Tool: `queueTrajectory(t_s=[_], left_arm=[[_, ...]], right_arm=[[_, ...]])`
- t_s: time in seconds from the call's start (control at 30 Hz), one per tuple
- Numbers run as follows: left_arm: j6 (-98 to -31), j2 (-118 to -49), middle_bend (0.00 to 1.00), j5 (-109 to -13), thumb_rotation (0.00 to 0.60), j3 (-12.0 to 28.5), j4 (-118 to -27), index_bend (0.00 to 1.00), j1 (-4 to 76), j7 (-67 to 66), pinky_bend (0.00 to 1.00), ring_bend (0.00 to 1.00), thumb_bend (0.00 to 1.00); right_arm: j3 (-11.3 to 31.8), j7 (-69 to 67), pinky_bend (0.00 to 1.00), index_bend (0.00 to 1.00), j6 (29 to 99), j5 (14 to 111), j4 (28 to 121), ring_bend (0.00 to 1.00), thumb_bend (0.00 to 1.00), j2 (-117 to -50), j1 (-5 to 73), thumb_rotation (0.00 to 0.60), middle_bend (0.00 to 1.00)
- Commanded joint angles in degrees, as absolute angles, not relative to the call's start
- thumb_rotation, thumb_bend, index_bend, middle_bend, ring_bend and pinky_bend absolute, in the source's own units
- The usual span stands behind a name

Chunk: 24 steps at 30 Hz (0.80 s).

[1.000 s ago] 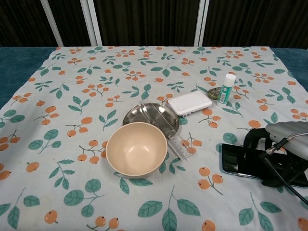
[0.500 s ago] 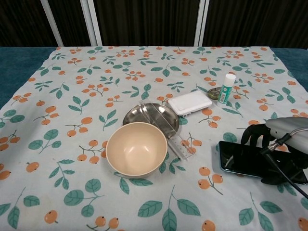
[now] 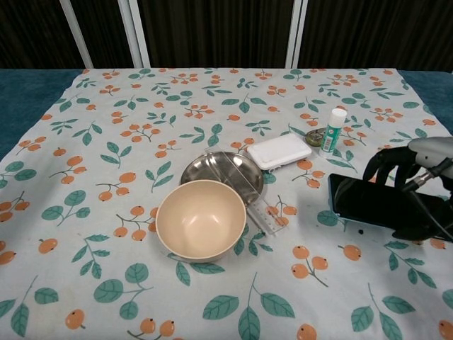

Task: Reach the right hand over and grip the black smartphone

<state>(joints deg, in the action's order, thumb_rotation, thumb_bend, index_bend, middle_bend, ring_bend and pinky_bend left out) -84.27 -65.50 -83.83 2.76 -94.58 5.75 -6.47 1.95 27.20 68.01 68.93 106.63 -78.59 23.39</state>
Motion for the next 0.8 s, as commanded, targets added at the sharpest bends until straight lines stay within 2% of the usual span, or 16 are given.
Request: queueTrajectory(t_s=[0.03,0.23,0.4,0.6,0.8], left_arm=[[-84.27,-65.49,0.0,-83.81,0.6,2.76,-94.56,0.12,5.74,-6.39,0.0,0.0,0.36],[-84.41,-65.49,0.0,-83.94,0.6,2.77,-94.79,0.12,5.73,-6.55,0.0,0.0,0.36],[-84.39,-65.46,0.0,-83.94,0.6,2.76,-94.85,0.12,5.72,-6.52,0.0,0.0,0.36],[-84.35,-65.41,0.0,-83.84,0.6,2.8,-94.91,0.12,5.72,-6.49,0.0,0.0,0.36],[-84.3,-65.46,0.0,-83.82,0.6,2.79,-94.99,0.12,5.75,-6.66,0.0,0.0,0.36]], right_arm=[[3.67,24.68,0.28,0.37,67.3,69.76,109.46,0.45,0.35,-75.39,24.2,0.6,0.47],[7.82,18.86,0.28,0.37,66.05,69.62,113.25,0.45,0.35,-69.67,25.7,0.6,0.47],[12.65,7.72,0.28,0.38,63.93,67.51,116.19,0.45,0.35,-64.53,26.39,0.6,0.47],[17.77,-3.61,0.28,0.38,61.03,64.66,116.35,0.45,0.34,-58.6,27.15,0.6,0.47],[20.71,-13.9,0.28,0.38,58.63,64.39,116.16,0.45,0.34,-53.98,26.68,0.6,0.47]])
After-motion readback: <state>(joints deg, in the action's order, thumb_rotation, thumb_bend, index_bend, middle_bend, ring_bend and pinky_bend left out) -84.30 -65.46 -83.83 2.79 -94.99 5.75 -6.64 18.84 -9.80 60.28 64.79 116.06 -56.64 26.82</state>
